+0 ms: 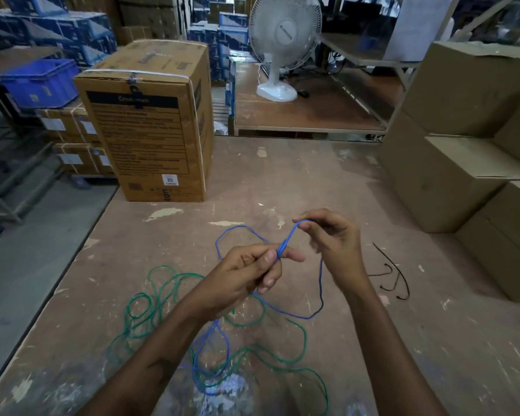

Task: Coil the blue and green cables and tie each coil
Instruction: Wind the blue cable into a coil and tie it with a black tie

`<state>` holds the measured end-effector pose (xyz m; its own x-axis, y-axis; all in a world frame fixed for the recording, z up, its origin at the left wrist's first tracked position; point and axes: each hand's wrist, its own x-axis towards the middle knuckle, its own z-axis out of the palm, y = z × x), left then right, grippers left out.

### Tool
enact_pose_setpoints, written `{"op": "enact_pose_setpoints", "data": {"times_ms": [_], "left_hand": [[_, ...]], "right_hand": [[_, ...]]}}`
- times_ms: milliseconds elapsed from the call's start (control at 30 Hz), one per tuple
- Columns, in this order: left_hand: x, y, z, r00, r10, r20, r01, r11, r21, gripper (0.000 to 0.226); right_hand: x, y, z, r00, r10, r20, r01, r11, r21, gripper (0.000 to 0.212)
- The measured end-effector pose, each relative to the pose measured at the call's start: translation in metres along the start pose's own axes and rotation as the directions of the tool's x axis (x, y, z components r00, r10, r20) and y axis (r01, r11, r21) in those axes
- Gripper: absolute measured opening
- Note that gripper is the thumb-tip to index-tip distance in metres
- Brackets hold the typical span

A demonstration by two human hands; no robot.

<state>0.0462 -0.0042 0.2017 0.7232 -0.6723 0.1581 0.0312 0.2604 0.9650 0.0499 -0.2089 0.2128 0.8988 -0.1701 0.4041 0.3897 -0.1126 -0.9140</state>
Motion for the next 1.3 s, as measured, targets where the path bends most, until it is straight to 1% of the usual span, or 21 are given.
{"op": "enact_pose_setpoints", "data": {"times_ms": [67, 167, 233, 300, 367, 467, 533, 600, 633, 667, 733, 800, 833, 900, 933, 1000, 1067, 1100, 1167, 1233, 1300], "left_hand": [[-0.002, 0.006, 0.002, 1.000, 0.025, 0.006, -0.024, 0.988, -0.154, 0.038], [-0.003, 0.012, 0.008, 0.995, 0.082, 0.047, -0.064, 0.950, -0.307, 0.039], [-0.003, 0.013, 0.011, 0.991, 0.122, 0.051, -0.093, 0.918, -0.385, 0.042], [0.001, 0.014, 0.013, 0.990, 0.138, 0.014, -0.118, 0.891, -0.439, 0.046], [0.006, 0.014, 0.014, 0.988, 0.142, -0.055, -0.151, 0.872, -0.466, 0.046], [0.020, 0.014, 0.012, 0.960, 0.107, -0.257, -0.219, 0.860, -0.461, 0.044], [0.033, 0.012, 0.009, 0.917, 0.102, -0.386, -0.268, 0.873, -0.407, 0.043], [0.046, 0.005, 0.005, 0.871, 0.102, -0.480, -0.280, 0.907, -0.315, 0.042], [0.051, 0.000, 0.004, 0.850, 0.111, -0.515, -0.266, 0.934, -0.239, 0.044], [0.054, -0.005, 0.003, 0.835, 0.126, -0.536, -0.238, 0.960, -0.145, 0.045], [0.056, -0.013, 0.001, 0.832, 0.165, -0.529, -0.174, 0.984, 0.033, 0.043], [0.053, -0.018, 0.000, 0.852, 0.190, -0.487, -0.124, 0.979, 0.164, 0.034], [0.051, -0.020, 0.000, 0.863, 0.203, -0.463, -0.104, 0.968, 0.229, 0.032], [0.047, -0.025, 0.000, 0.883, 0.233, -0.407, -0.080, 0.930, 0.359, 0.033], [0.045, -0.027, 0.000, 0.891, 0.234, -0.388, -0.072, 0.918, 0.390, 0.033], [0.039, -0.028, -0.003, 0.909, 0.217, -0.355, -0.068, 0.919, 0.389, 0.030], [0.033, -0.025, -0.006, 0.935, 0.178, -0.307, -0.051, 0.923, 0.382, 0.031], [0.030, -0.025, -0.006, 0.949, 0.150, -0.278, -0.034, 0.923, 0.382, 0.033], [0.025, -0.025, -0.003, 0.969, 0.117, -0.216, -0.022, 0.917, 0.398, 0.037], [0.020, -0.021, 0.006, 0.980, 0.115, -0.161, -0.047, 0.926, 0.375, 0.040], [0.016, -0.016, 0.012, 0.986, 0.130, -0.105, -0.085, 0.932, 0.354, 0.040]], "right_hand": [[-0.007, 0.015, 0.013, 0.997, 0.007, 0.072, -0.009, 0.999, 0.039, 0.020], [-0.036, 0.030, 0.036, 0.990, 0.029, 0.141, -0.036, 0.998, 0.043, 0.041], [-0.059, 0.038, 0.046, 0.984, 0.086, 0.158, -0.088, 0.996, 0.002, 0.041], [-0.079, 0.045, 0.048, 0.973, 0.123, 0.198, -0.103, 0.989, -0.110, 0.037], [-0.093, 0.049, 0.046, 0.959, 0.113, 0.261, -0.045, 0.966, -0.254, 0.038], [-0.105, 0.047, 0.036, 0.904, 0.086, 0.418, 0.115, 0.894, -0.433, 0.038], [-0.106, 0.041, 0.026, 0.871, 0.033, 0.490, 0.235, 0.848, -0.475, 0.043], [-0.103, 0.029, 0.018, 0.856, 0.021, 0.516, 0.264, 0.841, -0.472, 0.040], [-0.100, 0.022, 0.015, 0.861, 0.021, 0.508, 0.259, 0.842, -0.473, 0.037], [-0.098, 0.016, 0.012, 0.883, 0.016, 0.469, 0.242, 0.841, -0.484, 0.033], [-0.093, 0.007, 0.007, 0.958, 0.000, 0.288, 0.158, 0.835, -0.527, 0.027], [-0.090, -0.001, 0.002, 0.993, 0.002, 0.119, 0.064, 0.838, -0.542, 0.025], [-0.088, -0.005, 0.000, 0.996, 0.024, 0.090, 0.027, 0.847, -0.531, 0.024], [-0.088, -0.013, -0.001, 0.988, 0.093, 0.124, -0.026, 0.887, -0.460, 0.024], [-0.089, -0.017, -0.001, 0.982, 0.121, 0.144, -0.053, 0.913, -0.405, 0.025], [-0.085, -0.026, -0.004, 0.975, 0.160, 0.151, -0.114, 0.955, -0.275, 0.024], [-0.076, -0.033, -0.008, 0.978, 0.148, 0.149, -0.118, 0.974, -0.193, 0.027], [-0.068, -0.036, -0.010, 0.985, 0.118, 0.128, -0.091, 0.976, -0.196, 0.027], [-0.050, -0.043, -0.011, 0.998, 0.032, 0.061, -0.014, 0.964, -0.265, 0.022], [-0.028, -0.048, -0.010, 0.999, -0.042, 0.009, 0.043, 0.949, -0.311, 0.015], [-0.006, -0.048, -0.010, 0.997, -0.069, -0.022, 0.059, 0.954, -0.294, 0.009]]}}
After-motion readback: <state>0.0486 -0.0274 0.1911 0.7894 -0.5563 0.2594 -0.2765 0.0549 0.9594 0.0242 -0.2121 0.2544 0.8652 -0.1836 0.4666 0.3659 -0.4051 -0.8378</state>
